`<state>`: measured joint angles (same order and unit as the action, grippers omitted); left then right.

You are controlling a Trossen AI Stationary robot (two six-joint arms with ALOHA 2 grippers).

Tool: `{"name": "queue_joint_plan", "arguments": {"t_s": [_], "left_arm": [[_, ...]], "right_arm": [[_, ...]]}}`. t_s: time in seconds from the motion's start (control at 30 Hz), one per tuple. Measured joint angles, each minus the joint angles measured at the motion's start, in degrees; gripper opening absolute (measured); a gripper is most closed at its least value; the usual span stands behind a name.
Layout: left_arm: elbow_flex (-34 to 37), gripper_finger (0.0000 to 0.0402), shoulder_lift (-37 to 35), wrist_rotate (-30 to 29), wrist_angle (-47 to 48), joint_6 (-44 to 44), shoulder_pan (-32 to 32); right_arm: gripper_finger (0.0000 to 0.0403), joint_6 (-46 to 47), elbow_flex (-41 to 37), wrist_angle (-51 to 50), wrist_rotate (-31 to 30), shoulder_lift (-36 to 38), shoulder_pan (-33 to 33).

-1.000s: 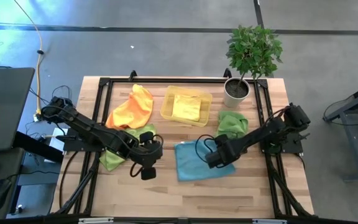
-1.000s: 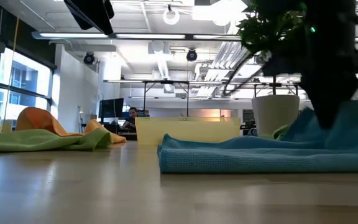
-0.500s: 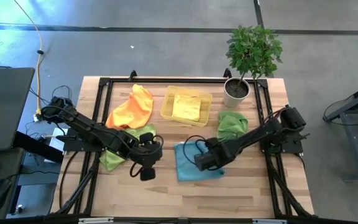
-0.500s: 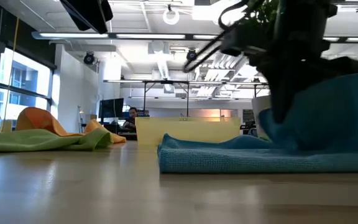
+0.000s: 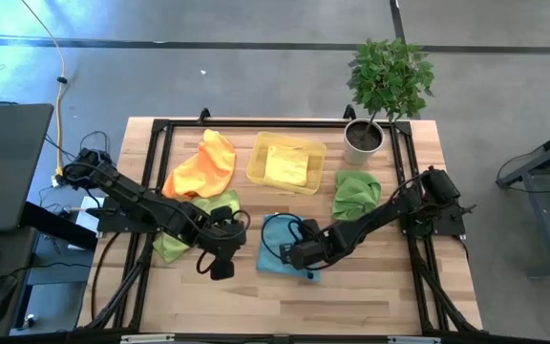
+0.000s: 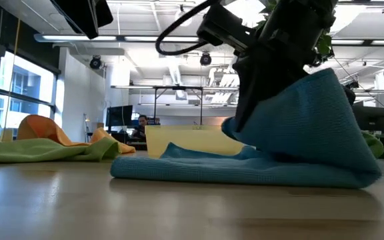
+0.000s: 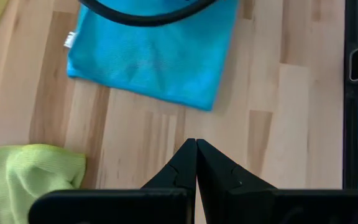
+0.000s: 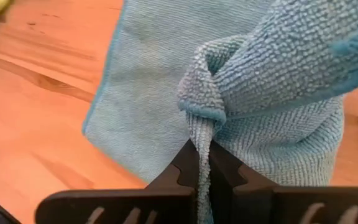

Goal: Fold microfiber towels
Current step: Fold the blue microfiber towel

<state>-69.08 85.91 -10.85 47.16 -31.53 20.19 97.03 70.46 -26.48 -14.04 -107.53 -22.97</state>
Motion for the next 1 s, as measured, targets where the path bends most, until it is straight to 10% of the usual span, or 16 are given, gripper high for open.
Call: {"name": "queue_joint_plan", "arguments": {"t_s": [1.0], "left_arm": [[0.0,0.0,-0.15,1.36,1.88,-3.53,3.38]], "right_arm": [[0.0,-11.06,8.68,4.63,-10.88,-5.9,8.65]]}}
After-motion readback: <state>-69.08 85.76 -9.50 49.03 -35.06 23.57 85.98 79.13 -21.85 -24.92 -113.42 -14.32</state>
